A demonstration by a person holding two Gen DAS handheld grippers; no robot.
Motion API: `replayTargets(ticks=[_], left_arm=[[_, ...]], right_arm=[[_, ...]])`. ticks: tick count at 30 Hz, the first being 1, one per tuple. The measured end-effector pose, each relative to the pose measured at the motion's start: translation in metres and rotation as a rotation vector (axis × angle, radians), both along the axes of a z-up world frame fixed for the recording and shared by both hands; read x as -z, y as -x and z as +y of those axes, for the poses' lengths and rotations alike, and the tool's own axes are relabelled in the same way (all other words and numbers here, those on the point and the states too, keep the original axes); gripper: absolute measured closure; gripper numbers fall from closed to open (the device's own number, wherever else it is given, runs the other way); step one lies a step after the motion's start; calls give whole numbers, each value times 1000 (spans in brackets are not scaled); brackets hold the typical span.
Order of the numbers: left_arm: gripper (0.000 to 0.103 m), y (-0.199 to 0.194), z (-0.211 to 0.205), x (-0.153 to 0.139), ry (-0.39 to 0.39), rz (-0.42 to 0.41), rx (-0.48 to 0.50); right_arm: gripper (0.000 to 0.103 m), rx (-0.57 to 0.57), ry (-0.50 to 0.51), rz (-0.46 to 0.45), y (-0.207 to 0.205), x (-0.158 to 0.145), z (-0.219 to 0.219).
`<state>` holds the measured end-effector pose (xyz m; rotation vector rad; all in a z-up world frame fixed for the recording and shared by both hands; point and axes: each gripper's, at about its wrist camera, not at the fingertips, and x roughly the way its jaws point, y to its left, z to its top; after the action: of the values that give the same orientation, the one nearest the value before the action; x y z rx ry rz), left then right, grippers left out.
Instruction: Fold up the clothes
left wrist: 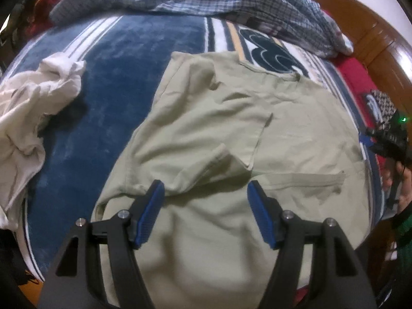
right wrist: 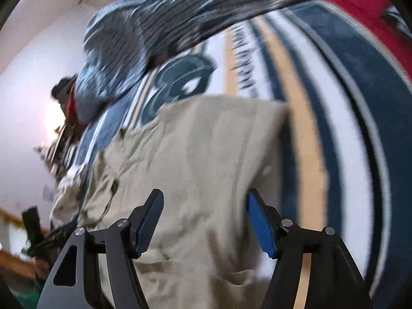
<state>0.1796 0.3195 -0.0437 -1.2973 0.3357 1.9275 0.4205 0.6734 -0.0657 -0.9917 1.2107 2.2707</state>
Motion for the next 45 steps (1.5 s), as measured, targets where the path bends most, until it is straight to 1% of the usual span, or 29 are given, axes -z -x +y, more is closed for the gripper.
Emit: replayTargets(ticks=[2, 3, 4, 5, 6, 7, 8, 9, 10, 11, 13, 16, 19, 21, 23, 25, 27, 29, 30, 31, 32, 35, 37, 38, 40, 41, 42, 43, 45], left_arm=[[36, 2, 1, 1, -15, -17, -9], [36, 5, 2, 4, -24, -41, -6], [36, 7, 4, 6, -23, -52, -12], [36, 9, 6, 9, -18, -59, -22], [36, 11, 8, 12, -12, -65, -32], [35, 13, 11, 15, -8, -62, -34], [35, 13, 15, 17, -3, -56, -32], [35, 14, 18, 19, 2, -49, -30], [35, 15, 22, 24, -5, -67, -23], [35, 17, 26, 29, -16, -96, -14], [35, 20, 30, 39, -4, -112, -31], [34, 18, 35, 47, 20, -83, -17], [28, 17, 35, 49, 12, -75, -3], [26, 17, 34, 50, 7, -76, 5], [22, 15, 36, 52, 10, -71, 20], [22, 12, 38, 52, 24, -49, 28], [20, 6, 42, 54, 48, -19, 44], [17, 2, 45, 56, 64, 11, 56], [15, 0, 46, 57, 68, 19, 64], [15, -1, 47, 57, 70, 28, 69], [15, -2, 47, 58, 68, 34, 68], [12, -1, 44, 59, 47, 31, 69], [12, 0, 42, 59, 31, 25, 69], [12, 0, 41, 58, 25, 22, 70], [12, 2, 40, 58, 12, 13, 69], [12, 3, 39, 58, 3, 6, 64], [12, 3, 40, 58, 0, 3, 62], [12, 3, 40, 58, -4, 3, 61], [12, 3, 39, 58, -15, 2, 58]], right_arm=[[36, 137, 74, 38, -25, 9, 20], [36, 177, 82, 43, -34, 11, 27], [36, 183, 61, 24, -39, 12, 29], [36, 169, 30, -21, -40, 12, 30], [40, 136, 0, -74, -36, 13, 29], [49, 96, -29, -121, -29, 14, 26], [52, 57, -57, -163, -22, 17, 24], [56, 28, -70, -180, -16, 18, 23], [57, 7, -74, -179, -11, 20, 22], [57, -14, -78, -178, -6, 22, 22], [57, -49, -82, -161, 4, 22, 19], [57, -101, -92, -152, 21, 22, 14], [57, -125, -92, -137, 30, 20, 11], [57, -128, -80, -106, 33, 20, 9], [55, -127, -78, -110, 38, 23, 6], [41, -131, -91, -117, 42, 25, 2], [36, -159, -144, -126, 49, 24, -3], [36, -195, -174, -144, 57, 23, -8], [50, -209, -177, -145, 60, 22, -10], [85, -220, -175, -141, 63, 21, -12], [98, -231, -172, -137, 66, 19, -13], [98, -259, -218, -149, 72, 10, -24], [98, -250, -251, -149, 72, -1, -28], [98, -245, -266, -133, 71, -11, -31], [98, -277, -348, -122, 76, -40, -49], [98, -304, -394, -138, 80, -52, -60], [98, -351, -431, -153, 86, -63, -74], [98, -415, -453, -150, 95, -72, -94], [98, -515, -472, -175, 115, -72, -132]])
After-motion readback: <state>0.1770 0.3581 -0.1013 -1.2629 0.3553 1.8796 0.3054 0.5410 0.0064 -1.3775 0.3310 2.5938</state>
